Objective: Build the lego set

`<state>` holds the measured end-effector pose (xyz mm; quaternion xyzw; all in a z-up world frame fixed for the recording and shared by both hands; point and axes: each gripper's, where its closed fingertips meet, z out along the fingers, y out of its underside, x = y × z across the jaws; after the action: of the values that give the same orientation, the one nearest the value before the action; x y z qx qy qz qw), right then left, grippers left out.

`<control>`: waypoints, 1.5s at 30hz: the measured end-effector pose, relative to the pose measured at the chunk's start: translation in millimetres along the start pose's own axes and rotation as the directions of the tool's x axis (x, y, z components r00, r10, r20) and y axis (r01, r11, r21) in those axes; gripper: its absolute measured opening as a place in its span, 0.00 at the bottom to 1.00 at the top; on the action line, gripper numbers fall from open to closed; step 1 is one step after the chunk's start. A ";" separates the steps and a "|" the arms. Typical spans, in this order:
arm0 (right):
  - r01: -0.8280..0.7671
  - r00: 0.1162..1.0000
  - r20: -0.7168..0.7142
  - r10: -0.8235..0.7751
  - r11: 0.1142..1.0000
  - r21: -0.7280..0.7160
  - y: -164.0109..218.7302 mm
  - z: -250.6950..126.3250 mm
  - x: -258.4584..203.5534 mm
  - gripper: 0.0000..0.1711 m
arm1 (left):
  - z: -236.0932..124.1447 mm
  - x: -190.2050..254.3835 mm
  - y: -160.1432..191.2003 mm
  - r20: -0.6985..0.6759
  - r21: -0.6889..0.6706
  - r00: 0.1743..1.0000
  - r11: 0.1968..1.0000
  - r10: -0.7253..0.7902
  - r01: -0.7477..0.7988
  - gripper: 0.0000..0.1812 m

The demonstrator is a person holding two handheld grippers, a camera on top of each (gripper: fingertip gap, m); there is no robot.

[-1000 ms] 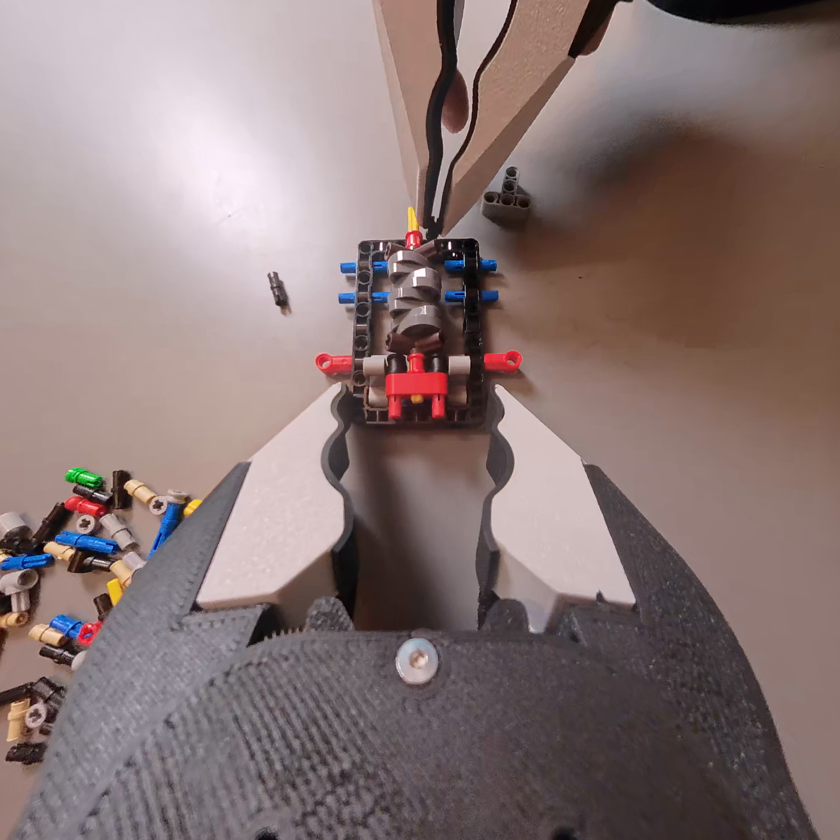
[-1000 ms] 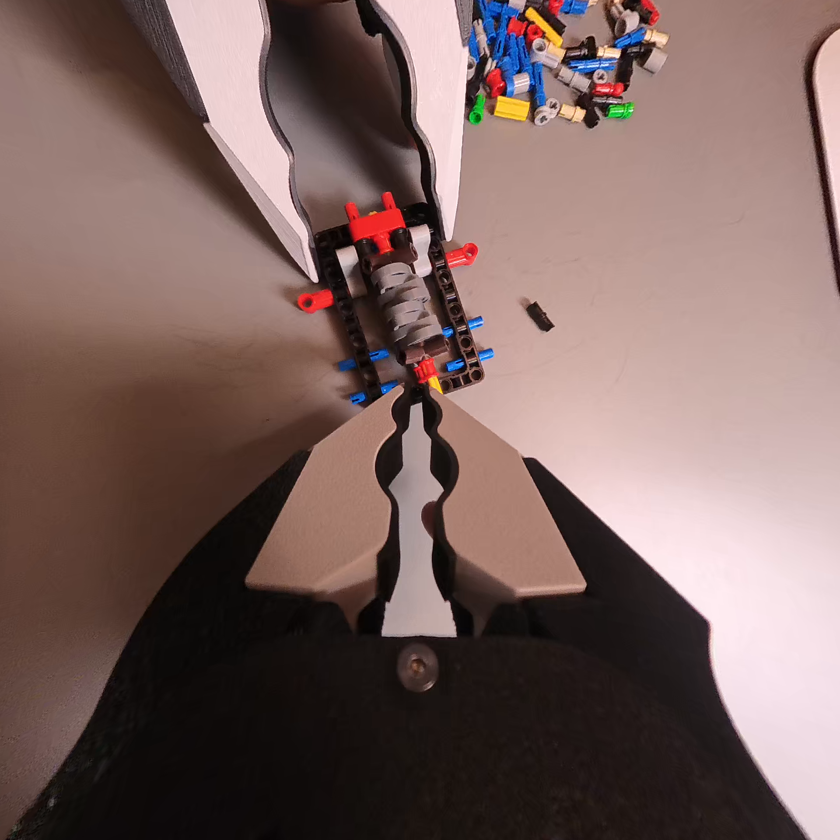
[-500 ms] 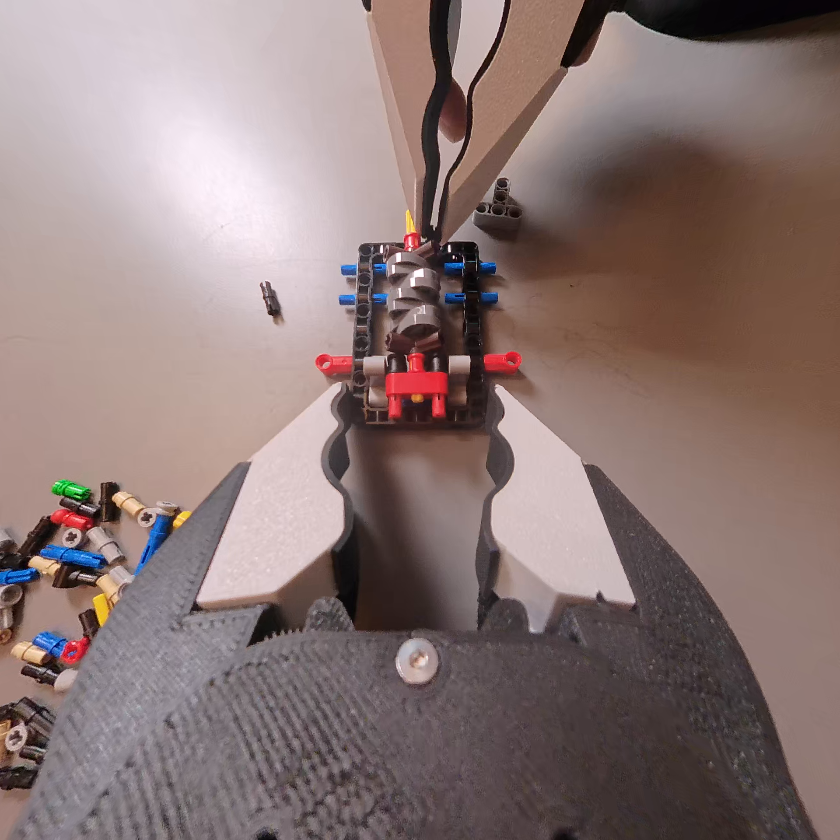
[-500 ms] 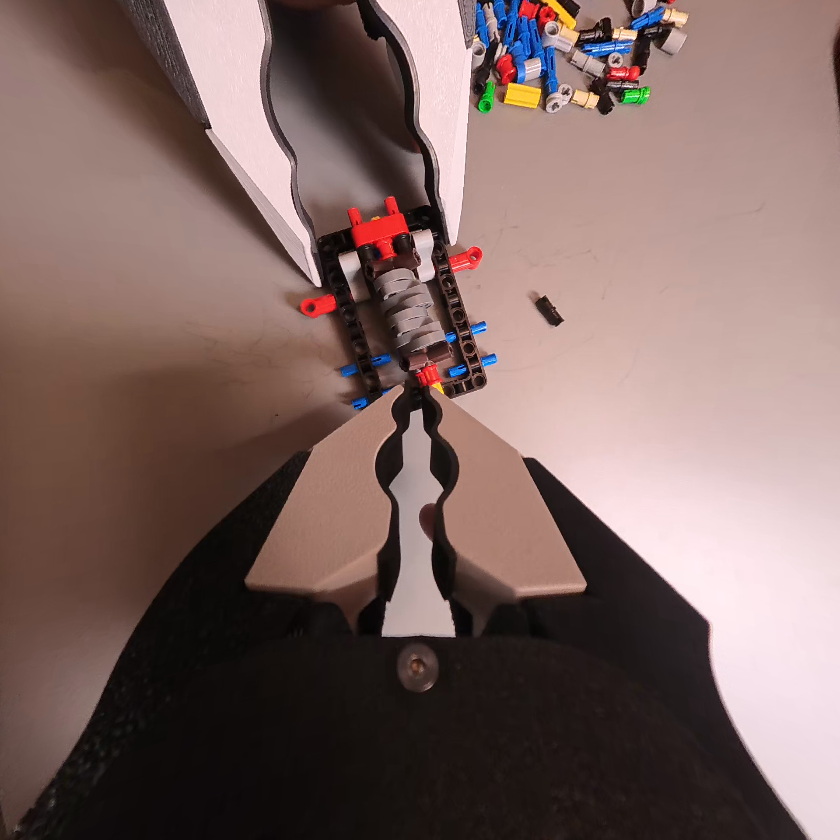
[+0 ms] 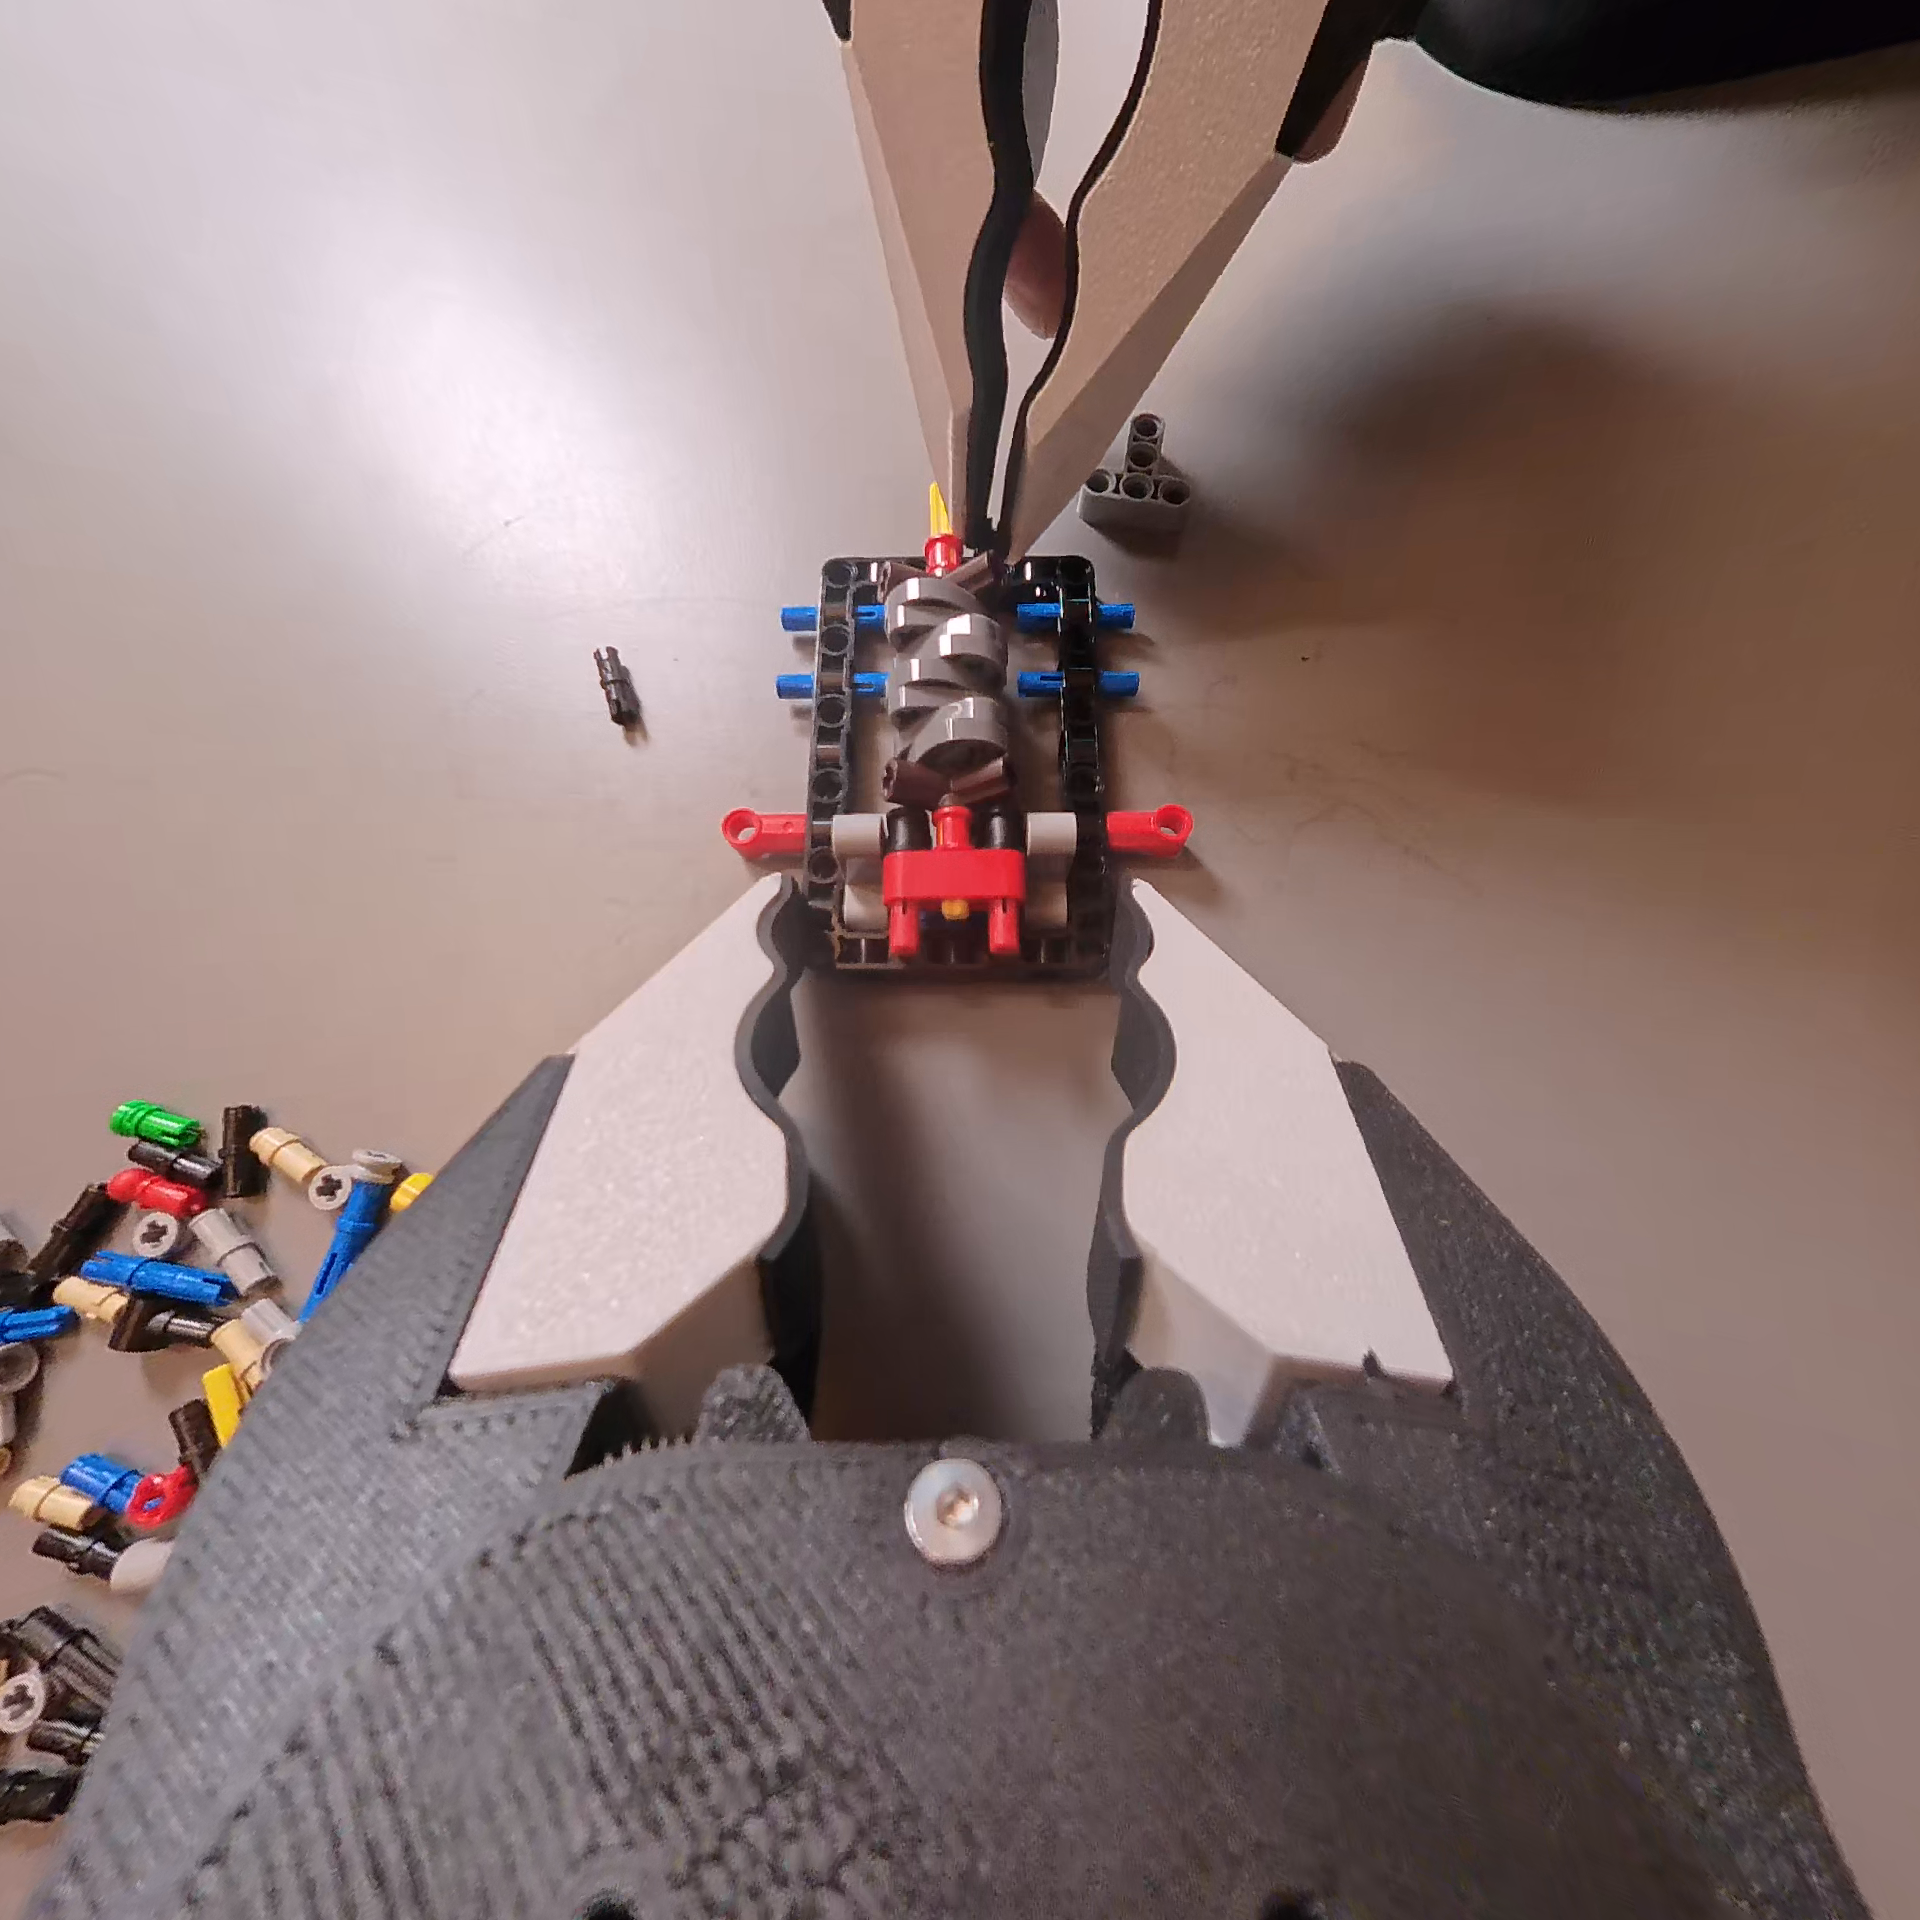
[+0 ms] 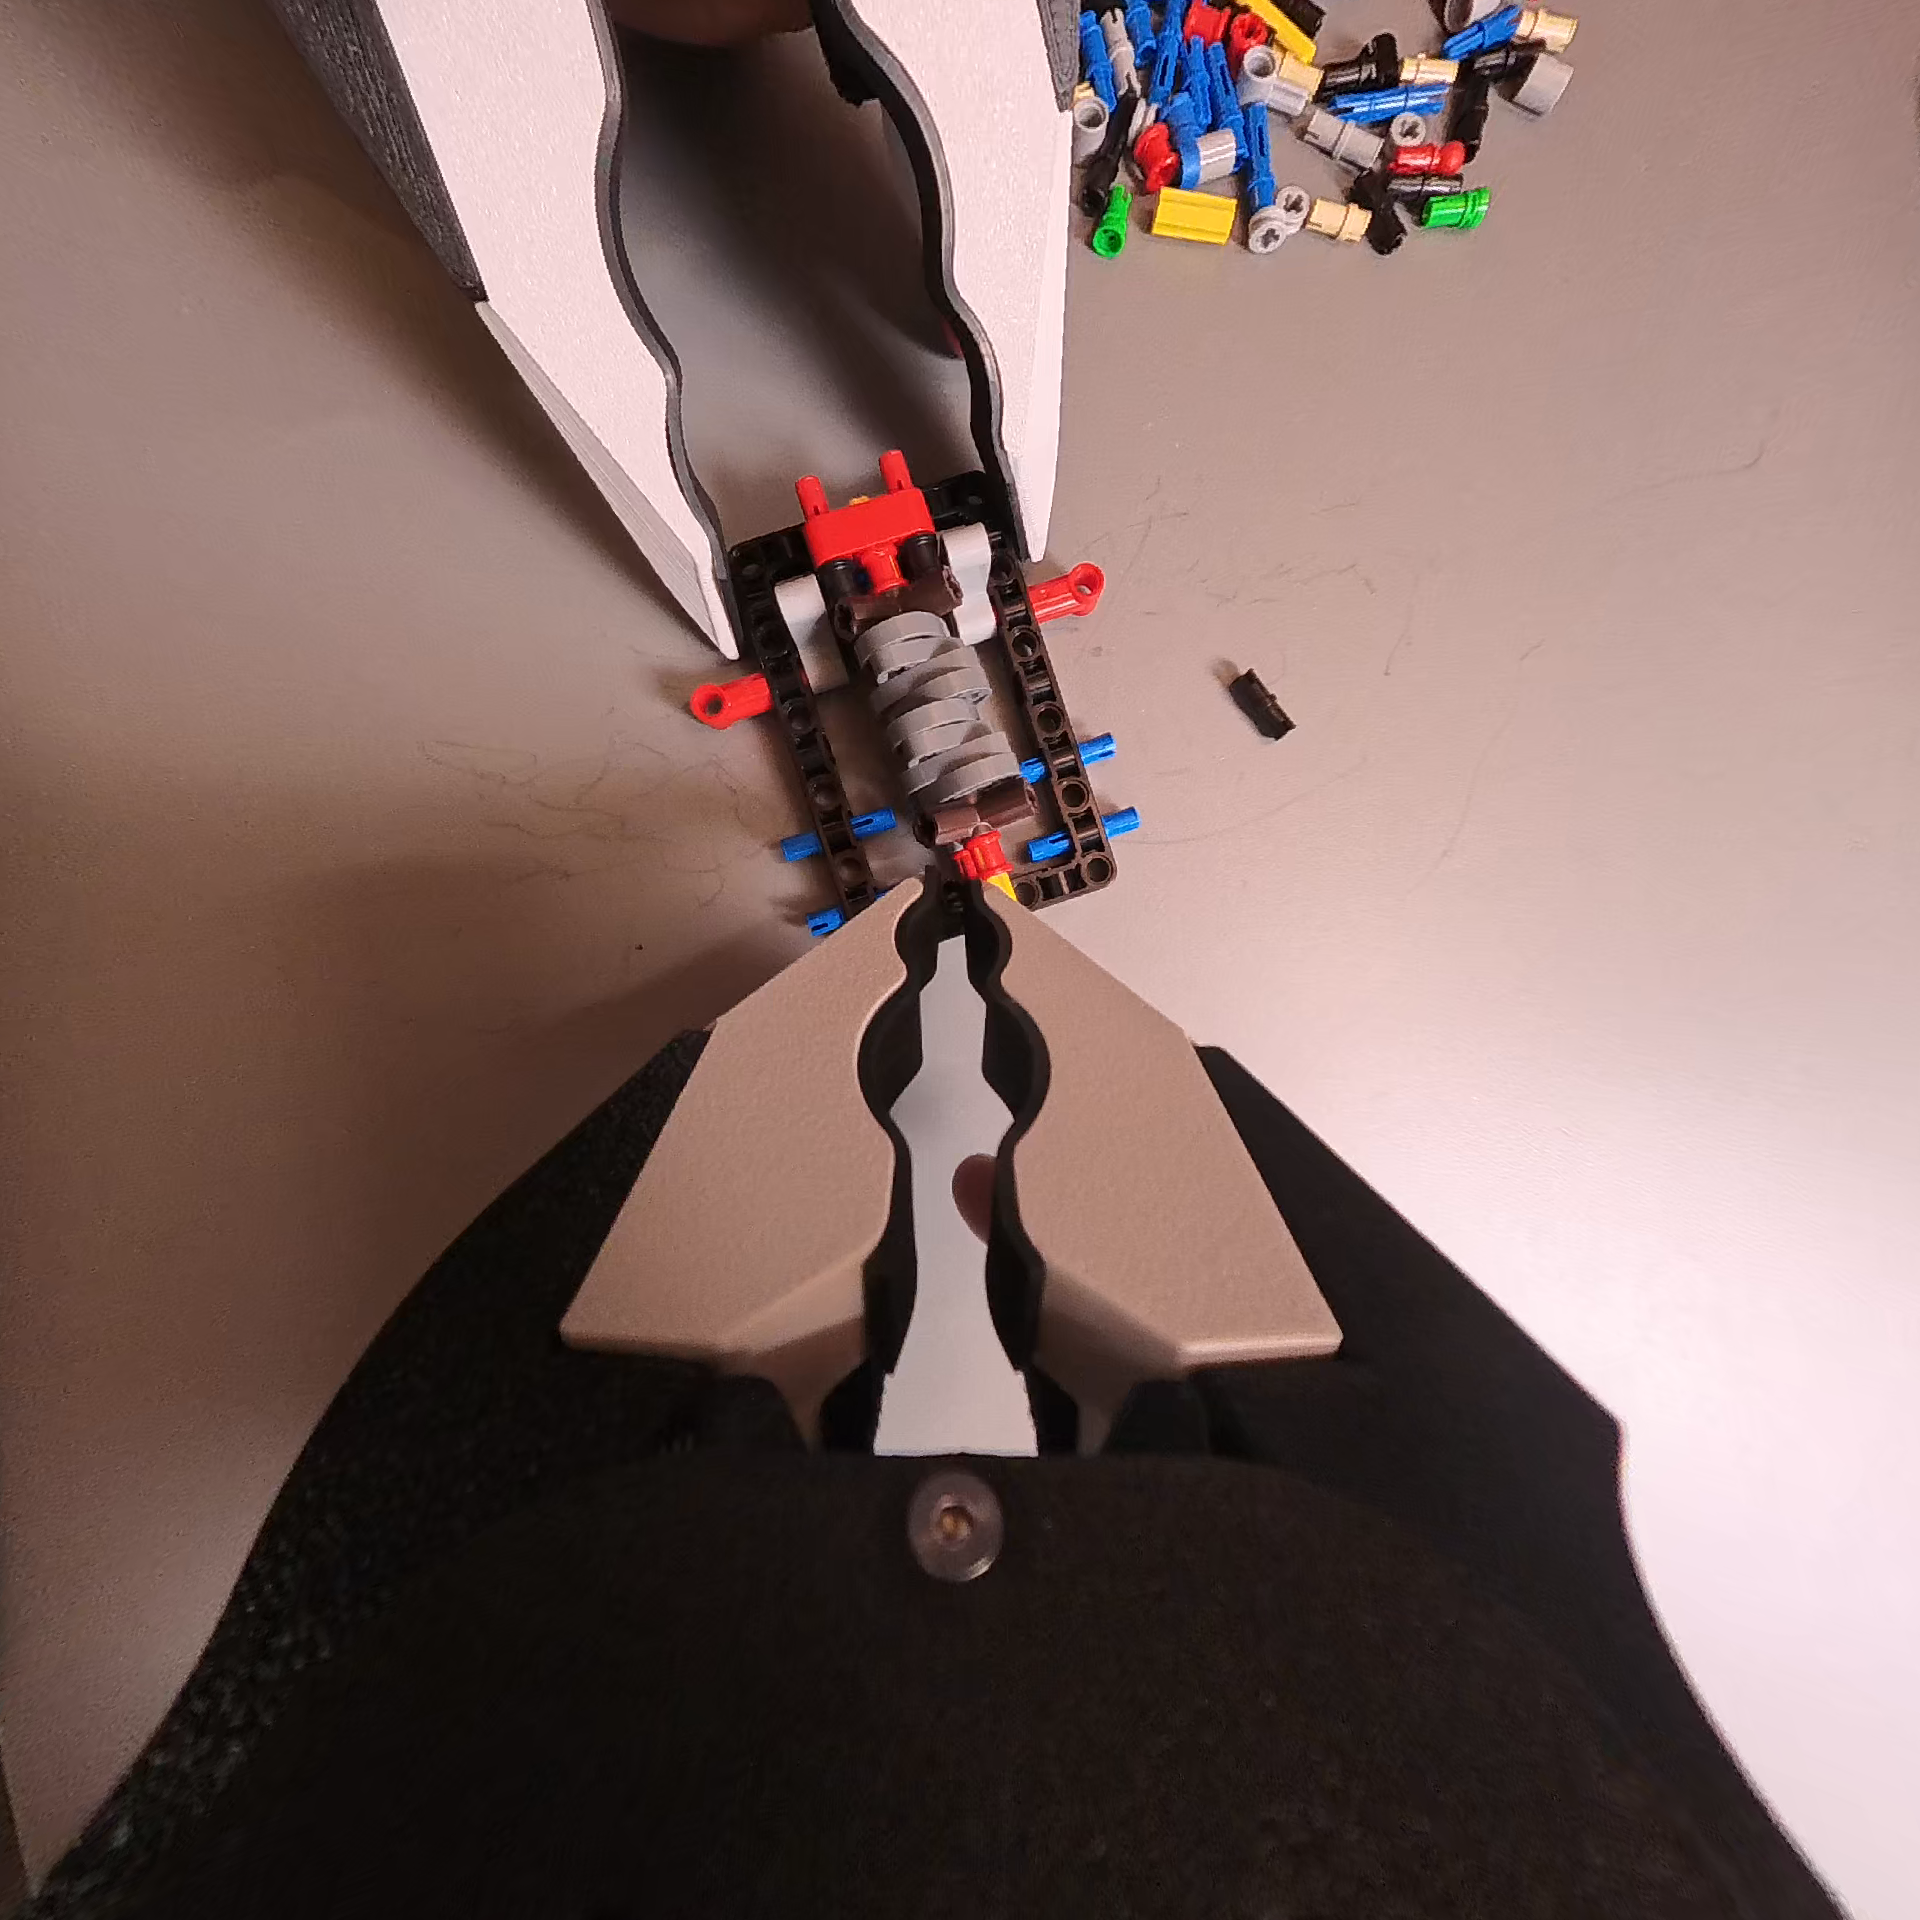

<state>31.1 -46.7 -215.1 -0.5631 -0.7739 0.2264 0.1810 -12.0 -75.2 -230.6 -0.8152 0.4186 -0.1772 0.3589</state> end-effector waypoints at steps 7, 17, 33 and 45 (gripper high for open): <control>-0.029 1.000 0.009 0.028 1.000 0.012 1.9 -1.1 0.5 0.01 | 0.9 0.3 -1.1 0.004 0.002 1.000 1.000 -0.002 0.002 0.33; -0.059 0.998 0.033 0.059 0.998 0.008 5.2 -3.5 0.1 0.01 | 2.8 1.8 -2.7 0.005 -0.001 1.000 1.000 -0.012 0.012 0.33; 0.005 1.000 -0.019 -0.006 0.998 -0.063 7.9 -3.5 0.0 0.01 | 3.2 2.2 -2.6 0.007 -0.007 1.000 1.000 -0.020 0.020 0.33; 0.043 0.999 0.015 -0.042 0.998 -0.054 7.9 -1.4 -2.0 0.01 | 3.8 3.3 -2.5 0.006 -0.019 1.000 1.000 -0.020 0.020 0.33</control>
<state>38.7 -46.3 -218.4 -0.5498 -0.7927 0.2053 0.1650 -6.4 -75.3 -231.4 -0.8232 0.4110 -0.1746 0.3506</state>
